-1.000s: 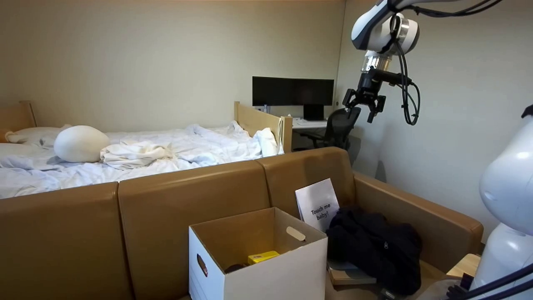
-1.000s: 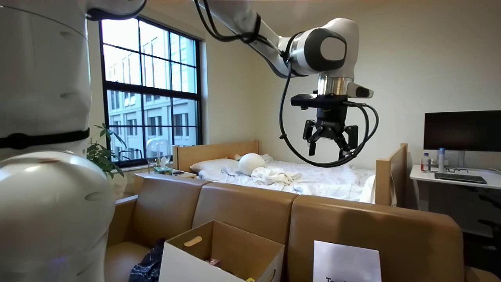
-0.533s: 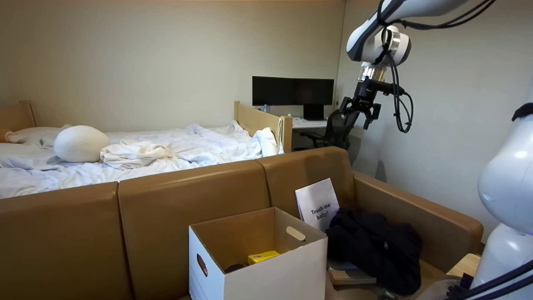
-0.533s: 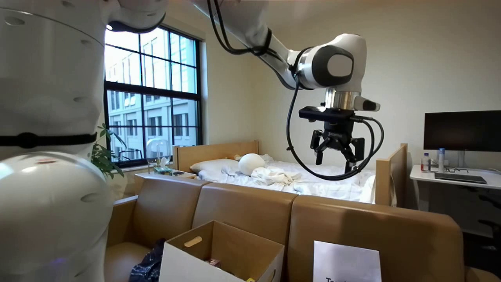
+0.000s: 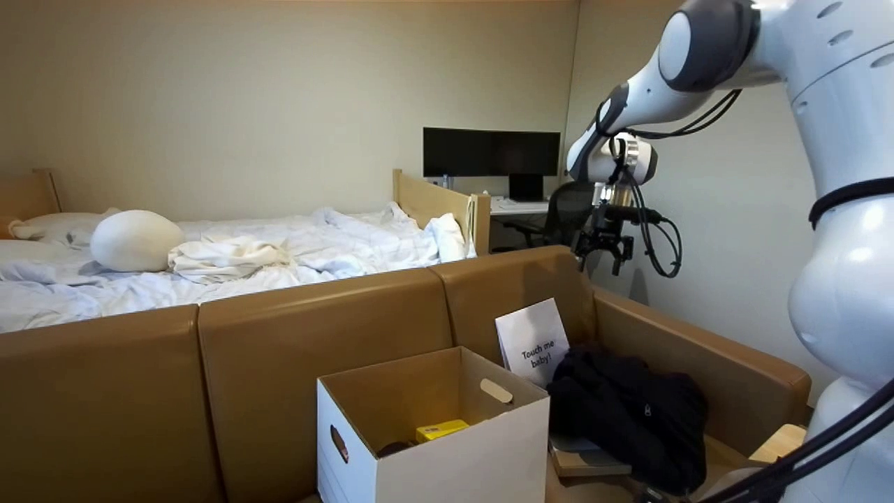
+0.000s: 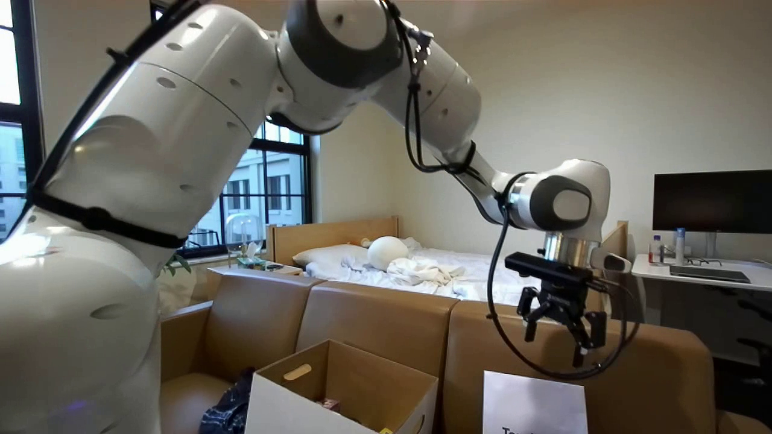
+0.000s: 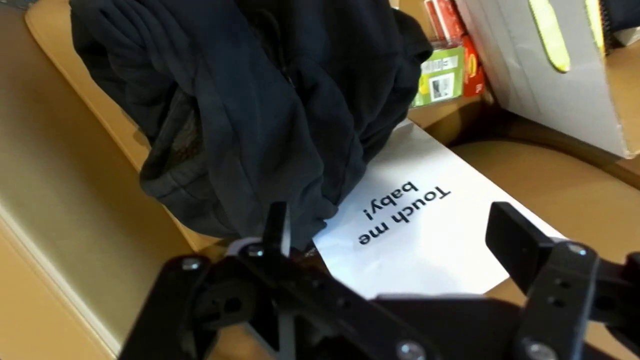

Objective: Move the black shirt to the box

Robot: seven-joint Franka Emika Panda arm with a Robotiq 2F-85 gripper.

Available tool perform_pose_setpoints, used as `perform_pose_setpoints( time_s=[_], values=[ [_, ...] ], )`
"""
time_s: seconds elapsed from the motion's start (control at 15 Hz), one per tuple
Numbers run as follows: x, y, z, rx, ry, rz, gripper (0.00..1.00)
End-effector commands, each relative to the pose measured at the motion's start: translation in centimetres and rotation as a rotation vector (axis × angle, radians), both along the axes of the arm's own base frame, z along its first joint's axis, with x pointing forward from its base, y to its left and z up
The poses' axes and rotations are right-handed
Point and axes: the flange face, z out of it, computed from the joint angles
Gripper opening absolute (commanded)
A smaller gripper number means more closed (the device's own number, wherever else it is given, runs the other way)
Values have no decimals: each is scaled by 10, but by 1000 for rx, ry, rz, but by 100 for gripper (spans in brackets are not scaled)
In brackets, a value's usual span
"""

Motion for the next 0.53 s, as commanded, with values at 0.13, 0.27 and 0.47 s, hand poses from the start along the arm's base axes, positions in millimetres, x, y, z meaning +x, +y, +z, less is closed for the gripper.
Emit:
perform_pose_setpoints(
  time_s=[0.13,0.27,0.47],
  values=[
    [4,-21,-43,1,35,-24,100],
    [8,-17,-36,-1,23,-17,100],
    [22,-18,-53,16,28,-44,100]
  ],
)
